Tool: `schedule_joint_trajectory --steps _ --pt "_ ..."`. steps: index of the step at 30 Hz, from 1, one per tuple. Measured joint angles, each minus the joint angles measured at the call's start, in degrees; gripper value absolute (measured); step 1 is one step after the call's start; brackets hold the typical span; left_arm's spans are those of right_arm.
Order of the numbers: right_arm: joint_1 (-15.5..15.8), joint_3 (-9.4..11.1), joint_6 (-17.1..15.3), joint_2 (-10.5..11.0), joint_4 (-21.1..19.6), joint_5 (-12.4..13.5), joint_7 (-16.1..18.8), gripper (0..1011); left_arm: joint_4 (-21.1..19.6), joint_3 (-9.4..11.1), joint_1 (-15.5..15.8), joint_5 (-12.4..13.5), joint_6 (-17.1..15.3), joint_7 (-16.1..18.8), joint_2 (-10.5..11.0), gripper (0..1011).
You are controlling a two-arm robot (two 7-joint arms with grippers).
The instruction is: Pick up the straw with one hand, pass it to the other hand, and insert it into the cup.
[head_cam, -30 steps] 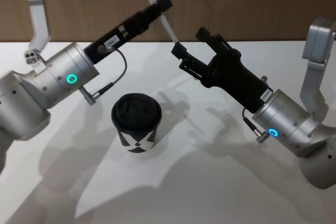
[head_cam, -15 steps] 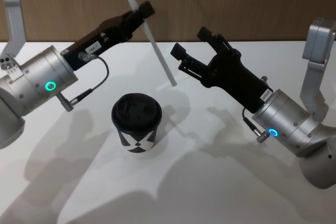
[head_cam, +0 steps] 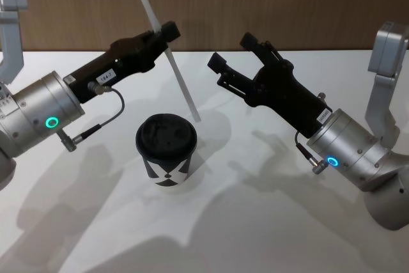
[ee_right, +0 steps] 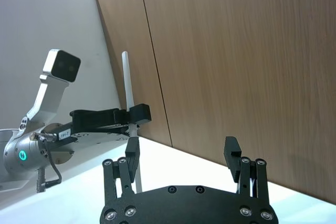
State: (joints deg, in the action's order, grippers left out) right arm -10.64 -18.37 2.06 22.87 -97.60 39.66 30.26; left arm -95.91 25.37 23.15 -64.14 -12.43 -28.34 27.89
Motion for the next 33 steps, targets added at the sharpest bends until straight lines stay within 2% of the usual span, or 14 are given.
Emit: schedule_joint_trajectory --steps 18,33 --pt "0.0 0.0 0.0 0.0 0.0 0.0 0.0 1001 -2.5 0.6 -1.5 2.1 1.4 2.1 3.3 2" --pt "0.0 0.0 0.0 0.0 0.0 0.0 0.0 1001 -2.6 1.5 -1.3 2.7 1.8 2.7 4.5 2"
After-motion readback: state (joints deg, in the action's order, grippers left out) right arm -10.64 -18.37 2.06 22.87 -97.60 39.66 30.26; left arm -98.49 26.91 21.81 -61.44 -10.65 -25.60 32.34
